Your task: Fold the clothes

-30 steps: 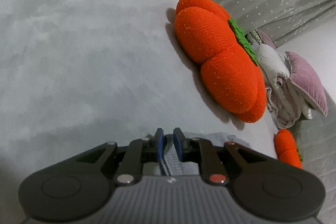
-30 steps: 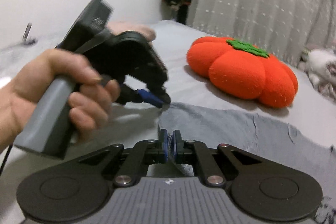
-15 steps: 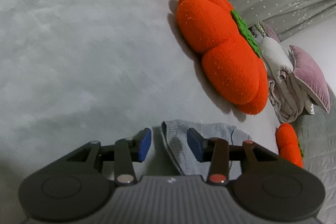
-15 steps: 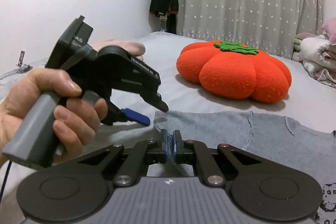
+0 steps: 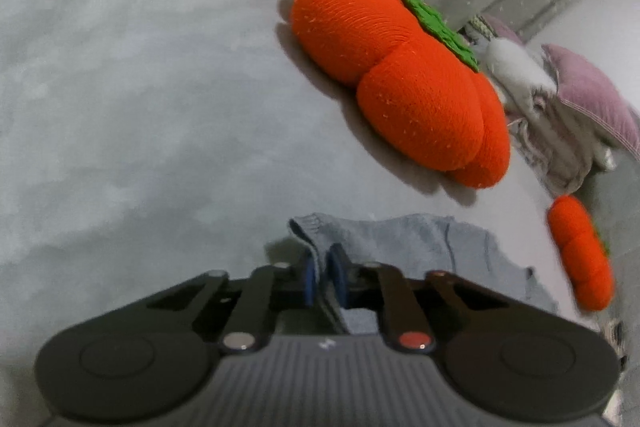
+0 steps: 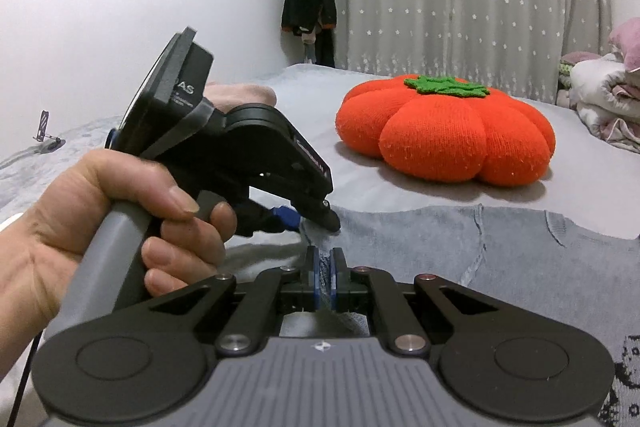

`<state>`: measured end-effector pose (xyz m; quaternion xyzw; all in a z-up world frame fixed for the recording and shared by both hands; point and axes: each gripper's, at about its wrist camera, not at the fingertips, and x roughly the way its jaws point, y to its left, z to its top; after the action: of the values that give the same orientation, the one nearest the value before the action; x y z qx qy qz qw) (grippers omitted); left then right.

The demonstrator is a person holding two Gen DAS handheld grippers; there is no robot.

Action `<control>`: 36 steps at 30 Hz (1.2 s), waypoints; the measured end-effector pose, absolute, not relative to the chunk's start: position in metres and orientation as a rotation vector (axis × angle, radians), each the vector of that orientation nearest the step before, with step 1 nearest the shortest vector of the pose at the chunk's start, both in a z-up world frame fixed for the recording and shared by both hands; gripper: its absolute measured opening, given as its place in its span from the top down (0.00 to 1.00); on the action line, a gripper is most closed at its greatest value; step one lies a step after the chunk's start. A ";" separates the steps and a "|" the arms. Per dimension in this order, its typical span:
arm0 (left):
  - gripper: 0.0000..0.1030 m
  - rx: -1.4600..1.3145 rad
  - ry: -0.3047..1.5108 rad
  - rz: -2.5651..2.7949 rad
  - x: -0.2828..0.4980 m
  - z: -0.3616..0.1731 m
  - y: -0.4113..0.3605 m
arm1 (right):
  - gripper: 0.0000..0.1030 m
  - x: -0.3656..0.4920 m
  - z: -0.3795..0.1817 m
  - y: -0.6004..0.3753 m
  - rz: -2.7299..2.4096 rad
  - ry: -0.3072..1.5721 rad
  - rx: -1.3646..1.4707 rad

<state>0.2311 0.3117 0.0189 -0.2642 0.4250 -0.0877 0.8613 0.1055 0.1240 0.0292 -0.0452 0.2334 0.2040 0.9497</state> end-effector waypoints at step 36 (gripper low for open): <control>0.94 -0.277 0.819 -0.096 0.220 0.035 0.292 | 0.80 -0.074 0.016 0.094 0.414 0.712 -0.133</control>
<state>0.2199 0.2917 0.0351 -0.1340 0.3968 -0.0467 0.9069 -0.0736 0.0941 0.0157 -0.0646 0.3459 0.2013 0.9142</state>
